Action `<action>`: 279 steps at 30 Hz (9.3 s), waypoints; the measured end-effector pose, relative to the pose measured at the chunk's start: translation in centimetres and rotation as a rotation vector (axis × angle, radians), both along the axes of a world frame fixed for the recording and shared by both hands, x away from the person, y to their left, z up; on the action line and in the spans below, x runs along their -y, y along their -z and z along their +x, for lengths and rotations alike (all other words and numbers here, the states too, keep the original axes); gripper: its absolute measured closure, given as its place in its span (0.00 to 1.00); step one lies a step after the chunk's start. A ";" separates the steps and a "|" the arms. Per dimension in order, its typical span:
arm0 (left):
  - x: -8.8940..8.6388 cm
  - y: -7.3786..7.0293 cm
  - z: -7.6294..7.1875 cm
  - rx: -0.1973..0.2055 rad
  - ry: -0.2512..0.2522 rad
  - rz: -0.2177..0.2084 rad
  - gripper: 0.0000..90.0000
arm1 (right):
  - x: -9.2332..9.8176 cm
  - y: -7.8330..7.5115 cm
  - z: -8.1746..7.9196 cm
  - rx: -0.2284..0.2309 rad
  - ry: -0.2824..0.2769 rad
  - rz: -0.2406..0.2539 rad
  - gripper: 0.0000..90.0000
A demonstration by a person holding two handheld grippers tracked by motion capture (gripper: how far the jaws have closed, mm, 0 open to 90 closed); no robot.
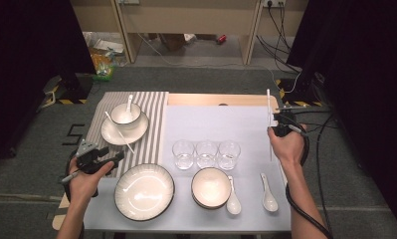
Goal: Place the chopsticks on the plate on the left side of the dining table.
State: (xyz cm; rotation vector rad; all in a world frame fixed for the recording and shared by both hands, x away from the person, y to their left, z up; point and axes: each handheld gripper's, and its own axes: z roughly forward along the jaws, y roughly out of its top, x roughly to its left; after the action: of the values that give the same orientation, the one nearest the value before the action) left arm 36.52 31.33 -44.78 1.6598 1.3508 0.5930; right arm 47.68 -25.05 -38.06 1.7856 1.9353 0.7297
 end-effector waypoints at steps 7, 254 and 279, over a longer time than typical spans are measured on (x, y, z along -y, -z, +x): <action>-0.1 -0.1 0.0 0.003 -0.004 -0.001 0.36 | -0.5 -0.4 -0.1 0.079 -0.001 0.005 0.96; 23.3 -13.5 16.5 0.120 0.330 -0.059 0.44 | -17.0 -1.3 0.6 0.418 -0.306 0.114 0.96; 24.7 -12.3 16.9 0.112 0.382 -0.076 0.87 | -16.9 -1.4 0.4 0.420 -0.308 0.127 0.96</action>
State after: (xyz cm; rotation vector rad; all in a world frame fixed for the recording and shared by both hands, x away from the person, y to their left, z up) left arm 53.44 6.58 -32.43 1.7364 0.9315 0.3973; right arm 48.08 -8.11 -36.71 1.2729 1.9163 1.2443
